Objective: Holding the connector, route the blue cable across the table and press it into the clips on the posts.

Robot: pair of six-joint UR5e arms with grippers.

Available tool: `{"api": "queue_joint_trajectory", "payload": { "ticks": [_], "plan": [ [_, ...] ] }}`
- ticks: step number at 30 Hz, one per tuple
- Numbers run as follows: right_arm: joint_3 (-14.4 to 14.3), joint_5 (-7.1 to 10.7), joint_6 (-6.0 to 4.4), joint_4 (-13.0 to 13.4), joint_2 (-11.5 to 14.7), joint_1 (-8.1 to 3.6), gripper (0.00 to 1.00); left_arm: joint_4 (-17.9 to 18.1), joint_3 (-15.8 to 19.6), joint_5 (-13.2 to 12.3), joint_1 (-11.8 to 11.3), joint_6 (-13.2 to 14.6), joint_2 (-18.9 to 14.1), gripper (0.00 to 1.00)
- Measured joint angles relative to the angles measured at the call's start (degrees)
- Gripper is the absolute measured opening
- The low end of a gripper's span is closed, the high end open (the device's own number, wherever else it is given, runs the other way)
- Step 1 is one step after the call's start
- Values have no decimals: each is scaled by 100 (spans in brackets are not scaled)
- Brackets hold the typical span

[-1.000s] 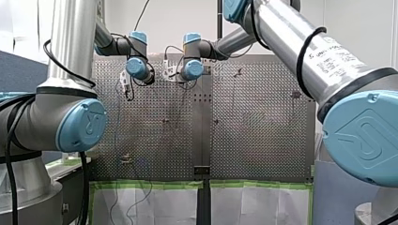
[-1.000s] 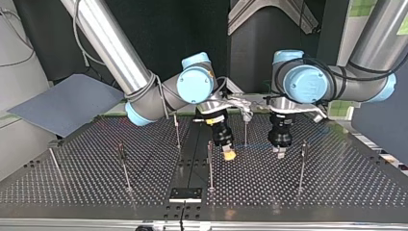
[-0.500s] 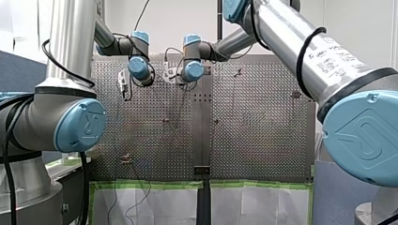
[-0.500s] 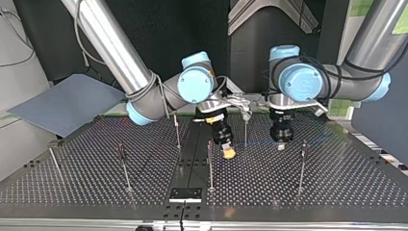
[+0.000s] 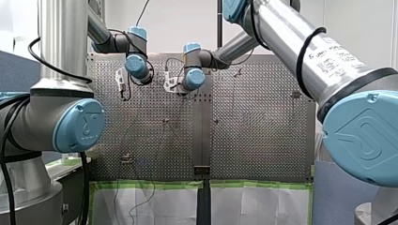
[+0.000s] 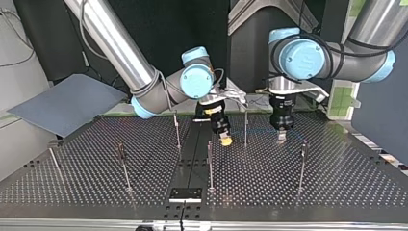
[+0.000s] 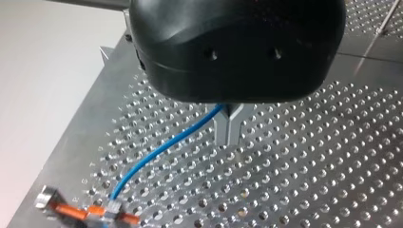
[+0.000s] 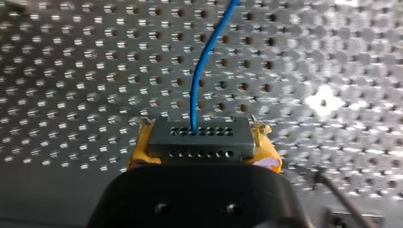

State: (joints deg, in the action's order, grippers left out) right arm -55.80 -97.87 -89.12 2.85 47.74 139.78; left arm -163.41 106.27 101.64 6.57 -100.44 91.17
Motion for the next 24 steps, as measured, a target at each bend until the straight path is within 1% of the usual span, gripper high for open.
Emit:
{"api": "queue_joint_trajectory", "payload": {
  "ticks": [4,8,12,16,24],
  "plan": [
    [-184,-3,-1,2,-1,1,0,188,188,11,55,-10,20,0],
    [-350,1,-1,0,1,0,0,409,410,96,142,66,197,0],
    [-509,8,16,-2,2,0,0,614,617,198,189,57,397,0],
    [-584,18,22,-7,1,1,0,821,823,244,197,-11,604,0],
    [-692,29,32,-4,3,1,0,1209,1210,213,204,-76,954,0]
  ]
}}
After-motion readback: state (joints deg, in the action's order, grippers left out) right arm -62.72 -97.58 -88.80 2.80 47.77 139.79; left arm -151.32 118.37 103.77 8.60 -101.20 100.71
